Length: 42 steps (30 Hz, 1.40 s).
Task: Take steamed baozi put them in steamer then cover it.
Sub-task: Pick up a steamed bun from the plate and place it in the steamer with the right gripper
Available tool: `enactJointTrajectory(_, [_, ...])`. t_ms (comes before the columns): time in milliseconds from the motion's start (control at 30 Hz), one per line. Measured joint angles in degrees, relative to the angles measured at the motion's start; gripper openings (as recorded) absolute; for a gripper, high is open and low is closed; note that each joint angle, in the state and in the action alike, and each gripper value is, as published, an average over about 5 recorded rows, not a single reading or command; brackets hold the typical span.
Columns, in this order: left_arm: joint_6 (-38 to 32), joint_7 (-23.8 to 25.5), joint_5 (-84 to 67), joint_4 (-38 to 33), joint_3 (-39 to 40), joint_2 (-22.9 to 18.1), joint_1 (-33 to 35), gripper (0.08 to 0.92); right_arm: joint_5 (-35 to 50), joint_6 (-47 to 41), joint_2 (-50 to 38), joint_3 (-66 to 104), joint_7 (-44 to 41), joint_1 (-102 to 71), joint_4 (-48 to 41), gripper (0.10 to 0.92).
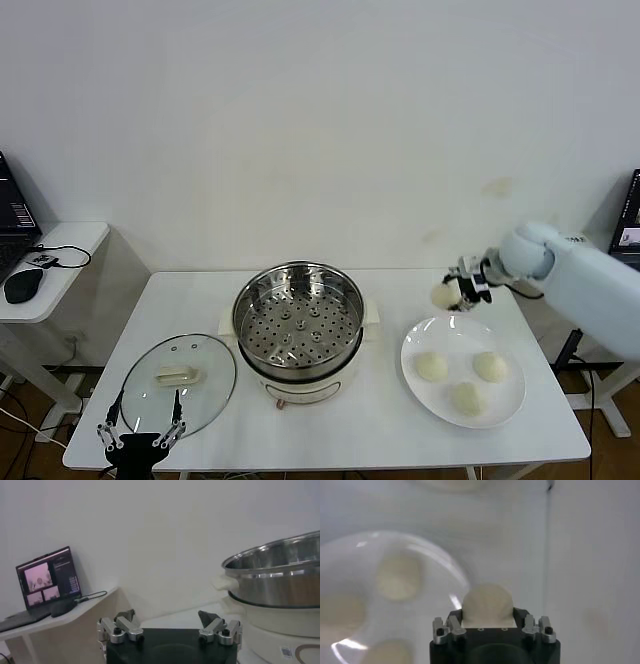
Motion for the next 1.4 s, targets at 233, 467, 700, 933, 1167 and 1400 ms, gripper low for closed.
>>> enactJointTrajectory(233, [0.0, 0.0, -0.7, 0.0, -0.9, 0.0, -0.1, 0.823, 6.9, 1.3, 6.5, -6.6, 1.2, 11.0, 0.5, 0.628])
enactJointTrajectory(467, [0.1, 0.0, -0.9, -0.5, -1.9, -0.2, -0.1, 0.823, 9.5, 5.5, 15.9, -12.2, 2.9, 16.0, -0.6, 0.628])
enactJointTrajectory(700, [0.1, 0.0, -1.1, -1.4, -3.0, -0.5, 0.3, 0.823, 6.8, 13.4, 24.4, -17.2, 3.6, 17.2, -3.2, 0.634])
enactJointTrajectory(933, [0.1, -0.2, -1.2, -1.7, -3.5, -1.0, 0.6, 0.823, 1.0, 21.6, 30.1, -20.0, 4.2, 16.2, -6.2, 0.635])
enactJointTrajectory(1167, [0.0, -0.2, -1.1, -2.2, -3.7, -1.3, 0.8, 0.823, -6.3, 28.6, 33.3, -20.9, 5.5, 13.8, -9.8, 0.636])
enactJointTrajectory(1400, [0.0, -0.2, -1.0, -2.5, -3.9, -1.4, 0.7, 0.823, -12.5, 34.0, 35.5, -21.0, 7.2, 11.2, -13.7, 0.636])
